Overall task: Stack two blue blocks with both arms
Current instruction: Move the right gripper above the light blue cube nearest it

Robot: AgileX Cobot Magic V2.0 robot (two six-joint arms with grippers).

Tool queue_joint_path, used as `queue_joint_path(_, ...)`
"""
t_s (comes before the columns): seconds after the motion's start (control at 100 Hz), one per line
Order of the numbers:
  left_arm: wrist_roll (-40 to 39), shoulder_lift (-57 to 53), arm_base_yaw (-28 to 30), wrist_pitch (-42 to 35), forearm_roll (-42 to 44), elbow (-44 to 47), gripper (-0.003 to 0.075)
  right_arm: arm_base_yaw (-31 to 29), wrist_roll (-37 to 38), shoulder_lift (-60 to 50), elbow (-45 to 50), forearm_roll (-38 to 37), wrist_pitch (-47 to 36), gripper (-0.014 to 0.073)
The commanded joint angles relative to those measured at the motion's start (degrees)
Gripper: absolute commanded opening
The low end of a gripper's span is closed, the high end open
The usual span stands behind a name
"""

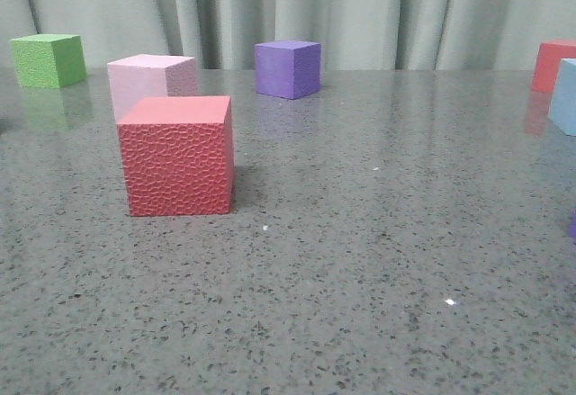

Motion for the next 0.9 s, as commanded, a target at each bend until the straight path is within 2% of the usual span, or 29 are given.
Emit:
queue_joint_path(0.0, -0.12, -0.9, 0.09, 0.46, -0.79, -3.58, -0.0019, -0.43, -0.33, -0.84, -5.22, 2.06, -0.6, -0.0122)
queue_joint_path(0.15, -0.12, 3.68, 0.09, 6.31, -4.24, -10.86, -0.0019, -0.43, -0.33, 3.05, -12.16, 3.41, 4.56, -0.0122)
queue_joint_path(0.37, -0.12, 14.74, 0.09, 17.93, -5.03, -24.57, -0.0019, -0.43, -0.33, 13.72, -25.56, 3.41, 18.53, -0.0122)
queue_joint_path(0.72, -0.12, 32.89, 0.09, 43.2, -7.02, -47.56, -0.0019, -0.43, -0.33, 29.02, -45.49, 3.91, 41.13, -0.0122)
queue_joint_path(0.89, -0.12, 38.0, 0.09, 46.63, -7.0, -51.94, -0.0019, -0.43, -0.33, 32.75, -48.42, 3.96, 42.58, -0.0122)
